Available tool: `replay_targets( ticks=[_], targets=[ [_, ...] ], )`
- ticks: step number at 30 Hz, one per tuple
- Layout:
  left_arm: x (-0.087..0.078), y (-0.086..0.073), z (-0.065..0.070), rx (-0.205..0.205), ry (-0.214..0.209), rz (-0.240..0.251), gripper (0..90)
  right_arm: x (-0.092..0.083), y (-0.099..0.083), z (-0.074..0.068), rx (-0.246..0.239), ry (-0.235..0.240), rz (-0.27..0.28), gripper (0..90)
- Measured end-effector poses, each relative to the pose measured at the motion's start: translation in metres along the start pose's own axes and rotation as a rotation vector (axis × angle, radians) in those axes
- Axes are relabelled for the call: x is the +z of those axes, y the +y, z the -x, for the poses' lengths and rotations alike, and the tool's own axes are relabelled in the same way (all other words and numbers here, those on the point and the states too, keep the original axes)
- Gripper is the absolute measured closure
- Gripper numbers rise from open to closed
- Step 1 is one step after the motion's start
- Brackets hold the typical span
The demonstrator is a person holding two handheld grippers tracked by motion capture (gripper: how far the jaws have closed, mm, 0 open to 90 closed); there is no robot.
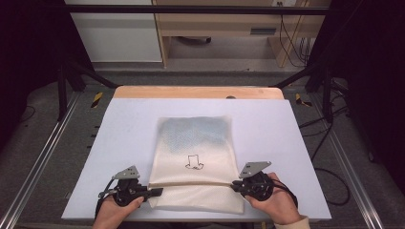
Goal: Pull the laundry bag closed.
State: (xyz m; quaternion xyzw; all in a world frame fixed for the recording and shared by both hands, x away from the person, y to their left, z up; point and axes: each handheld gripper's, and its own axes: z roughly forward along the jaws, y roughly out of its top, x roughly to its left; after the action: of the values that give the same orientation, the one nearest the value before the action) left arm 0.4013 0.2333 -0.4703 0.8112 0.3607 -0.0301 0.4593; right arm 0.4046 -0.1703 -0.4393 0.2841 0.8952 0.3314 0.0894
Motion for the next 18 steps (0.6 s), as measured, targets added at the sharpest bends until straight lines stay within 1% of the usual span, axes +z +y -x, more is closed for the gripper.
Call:
replay_targets(
  ticks=[4,8,14,16,18],
  targets=[
    [-0.0002,0.0000,-0.0002,0.000,0.000,-0.001,85.3,-0.0001,-0.0004,0.0001,0.001,0.002,-0.006,82.0],
    [-0.0003,0.0000,0.0000,0.000,-0.001,-0.002,85.2,0.0003,-0.0016,0.0012,0.017,0.001,-0.010,82.0],
    [0.0002,-0.0002,-0.0002,0.000,-0.003,-0.005,85.2,-0.0003,-0.0031,0.0036,0.016,-0.003,-0.018,82.0],
    [0.0001,-0.0002,-0.0002,0.000,-0.001,-0.004,85.2,-0.0003,-0.0035,0.0032,0.031,-0.004,-0.021,82.0],
    [0.0000,-0.0001,-0.0001,0.001,0.002,-0.004,85.2,-0.0006,-0.0040,0.0036,0.030,-0.004,-0.019,82.0]
  ],
)
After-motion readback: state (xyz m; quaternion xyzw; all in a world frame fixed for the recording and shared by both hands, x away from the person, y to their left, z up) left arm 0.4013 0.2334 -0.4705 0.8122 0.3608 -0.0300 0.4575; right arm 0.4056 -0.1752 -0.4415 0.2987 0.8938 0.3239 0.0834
